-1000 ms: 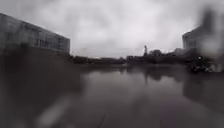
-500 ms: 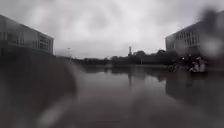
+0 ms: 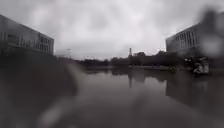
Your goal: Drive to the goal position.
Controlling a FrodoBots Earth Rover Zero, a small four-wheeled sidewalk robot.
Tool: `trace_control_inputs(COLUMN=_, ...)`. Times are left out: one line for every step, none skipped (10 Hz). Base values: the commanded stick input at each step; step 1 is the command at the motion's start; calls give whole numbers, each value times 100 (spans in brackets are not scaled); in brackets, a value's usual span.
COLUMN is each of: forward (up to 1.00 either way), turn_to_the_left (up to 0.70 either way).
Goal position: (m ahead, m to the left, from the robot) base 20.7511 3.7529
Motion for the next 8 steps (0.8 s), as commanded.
trace_control_inputs(forward=70, turn_to_the_left=0)
trace_control_inputs(forward=70, turn_to_the_left=0)
trace_control_inputs(forward=70, turn_to_the_left=0)
trace_control_inputs(forward=70, turn_to_the_left=0)
trace_control_inputs(forward=70, turn_to_the_left=0)
trace_control_inputs(forward=70, turn_to_the_left=0)
trace_control_inputs(forward=70, turn_to_the_left=0)
trace_control_inputs(forward=70, turn_to_the_left=35)
